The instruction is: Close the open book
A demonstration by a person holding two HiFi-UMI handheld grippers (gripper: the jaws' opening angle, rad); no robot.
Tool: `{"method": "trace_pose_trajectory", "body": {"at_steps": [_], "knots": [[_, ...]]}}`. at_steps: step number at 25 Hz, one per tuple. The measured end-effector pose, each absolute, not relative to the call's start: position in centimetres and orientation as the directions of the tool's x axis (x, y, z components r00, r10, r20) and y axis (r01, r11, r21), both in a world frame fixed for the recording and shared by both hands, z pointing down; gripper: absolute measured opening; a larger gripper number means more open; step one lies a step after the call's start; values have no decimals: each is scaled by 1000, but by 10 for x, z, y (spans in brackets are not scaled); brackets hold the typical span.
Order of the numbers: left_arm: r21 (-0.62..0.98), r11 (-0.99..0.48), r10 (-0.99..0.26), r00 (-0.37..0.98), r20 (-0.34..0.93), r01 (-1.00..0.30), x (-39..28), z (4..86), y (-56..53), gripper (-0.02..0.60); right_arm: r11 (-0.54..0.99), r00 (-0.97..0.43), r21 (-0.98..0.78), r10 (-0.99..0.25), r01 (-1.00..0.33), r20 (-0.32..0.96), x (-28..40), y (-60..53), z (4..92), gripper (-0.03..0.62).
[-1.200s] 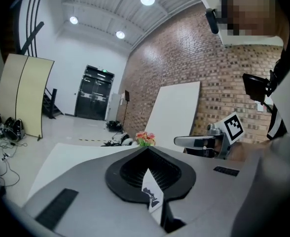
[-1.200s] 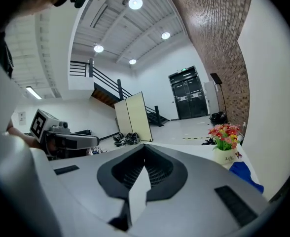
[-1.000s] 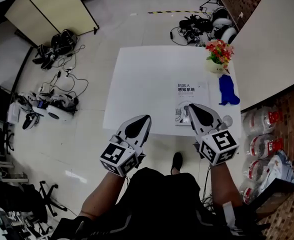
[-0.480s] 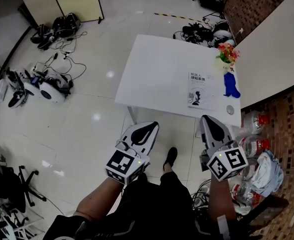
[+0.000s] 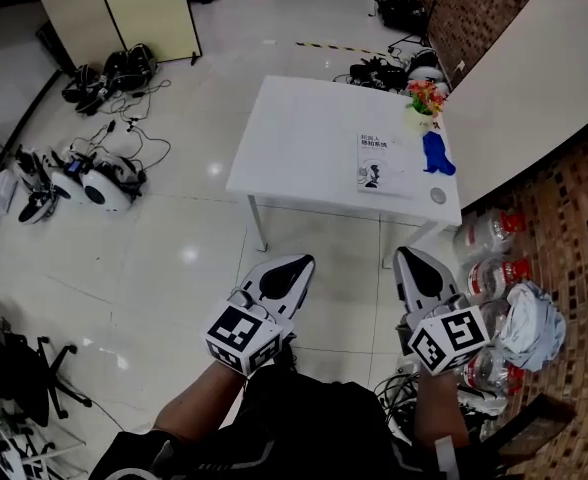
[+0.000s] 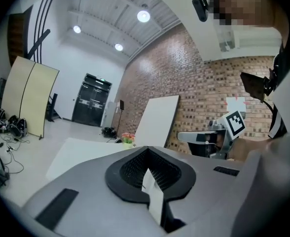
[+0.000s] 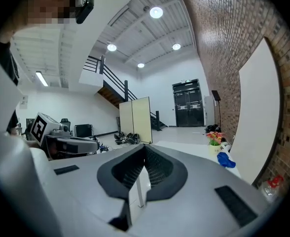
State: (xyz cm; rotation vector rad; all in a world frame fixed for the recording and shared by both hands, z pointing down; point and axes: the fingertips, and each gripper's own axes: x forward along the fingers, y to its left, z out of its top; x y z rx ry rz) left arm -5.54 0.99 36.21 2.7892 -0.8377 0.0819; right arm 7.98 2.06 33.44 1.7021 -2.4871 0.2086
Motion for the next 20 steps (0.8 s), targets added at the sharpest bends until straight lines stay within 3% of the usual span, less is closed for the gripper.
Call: {"method": "trace_pose_trajectory", "body": {"at_steps": [10,20], "knots": [[145,-755,-630,768,110,-640,-4,344,157,-6,451,-455,-58,-883,-891,114,127,161,317,-1],[98,-751,-642,756,124,-653,-47,324,266,-6,459,-465,-85,-881,-884,88,86,265,315,0]]}}
